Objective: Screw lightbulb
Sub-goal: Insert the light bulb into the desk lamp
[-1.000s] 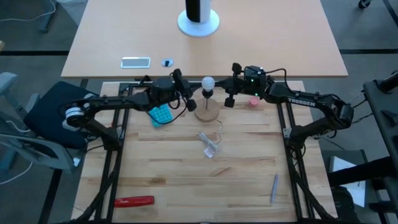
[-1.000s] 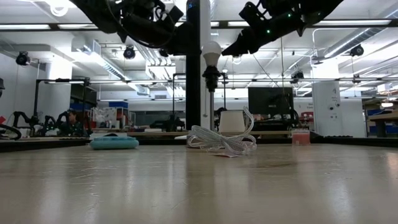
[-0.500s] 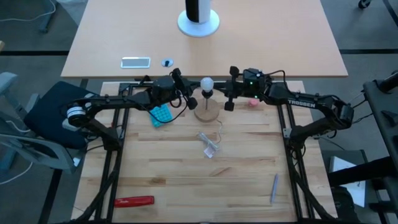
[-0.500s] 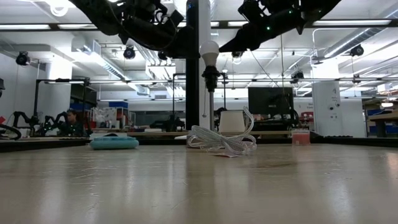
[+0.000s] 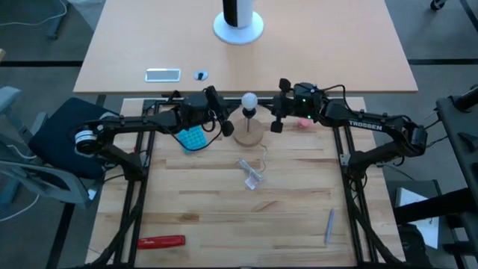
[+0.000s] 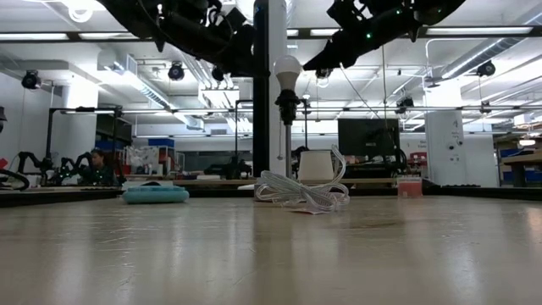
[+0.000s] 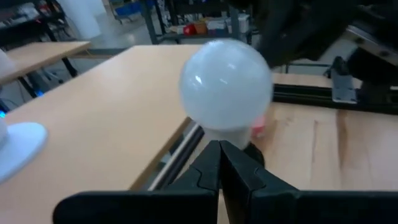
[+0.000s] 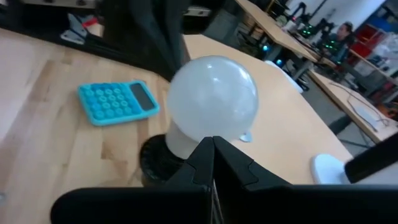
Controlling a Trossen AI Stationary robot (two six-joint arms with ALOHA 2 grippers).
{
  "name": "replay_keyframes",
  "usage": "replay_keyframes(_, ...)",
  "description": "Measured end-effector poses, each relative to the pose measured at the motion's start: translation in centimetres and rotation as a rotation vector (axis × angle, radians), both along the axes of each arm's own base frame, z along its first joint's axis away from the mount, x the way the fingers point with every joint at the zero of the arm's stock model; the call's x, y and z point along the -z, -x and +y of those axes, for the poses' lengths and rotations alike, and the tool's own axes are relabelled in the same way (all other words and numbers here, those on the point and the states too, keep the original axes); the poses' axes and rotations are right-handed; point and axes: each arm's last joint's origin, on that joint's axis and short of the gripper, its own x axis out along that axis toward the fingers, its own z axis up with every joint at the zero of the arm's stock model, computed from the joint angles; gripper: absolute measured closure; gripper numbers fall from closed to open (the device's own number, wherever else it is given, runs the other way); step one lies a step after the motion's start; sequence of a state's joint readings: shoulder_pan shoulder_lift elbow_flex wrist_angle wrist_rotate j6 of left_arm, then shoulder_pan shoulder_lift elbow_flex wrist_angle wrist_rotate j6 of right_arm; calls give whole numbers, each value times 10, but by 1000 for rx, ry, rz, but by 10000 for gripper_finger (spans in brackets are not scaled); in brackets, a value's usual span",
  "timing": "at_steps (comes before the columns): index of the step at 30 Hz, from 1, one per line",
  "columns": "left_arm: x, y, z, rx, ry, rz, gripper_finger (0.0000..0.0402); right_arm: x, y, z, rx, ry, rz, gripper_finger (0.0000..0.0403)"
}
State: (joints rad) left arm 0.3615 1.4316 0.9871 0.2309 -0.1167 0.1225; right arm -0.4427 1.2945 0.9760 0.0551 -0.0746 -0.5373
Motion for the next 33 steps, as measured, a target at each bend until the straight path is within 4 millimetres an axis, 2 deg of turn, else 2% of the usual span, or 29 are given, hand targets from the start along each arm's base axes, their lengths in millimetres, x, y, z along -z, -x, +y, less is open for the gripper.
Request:
replay_keyframes(13, -2, -5, 2, 12, -69, -43, 401, 6, -8, -10, 38, 24, -12, 403)
replay_keyframes(20, -2, -5, 3, 0, -76, -43, 401, 6, -7, -8, 25, 13, -7, 403)
replay_keyframes(26, -2, -4, 7, -17, -77, -42, 401, 3, -5, -2, -57, -16, -18, 403)
replay_keyframes(33, -2, -3, 8, -17, -73, -35, 401, -3, 0, 3, -44, -4, -27, 403)
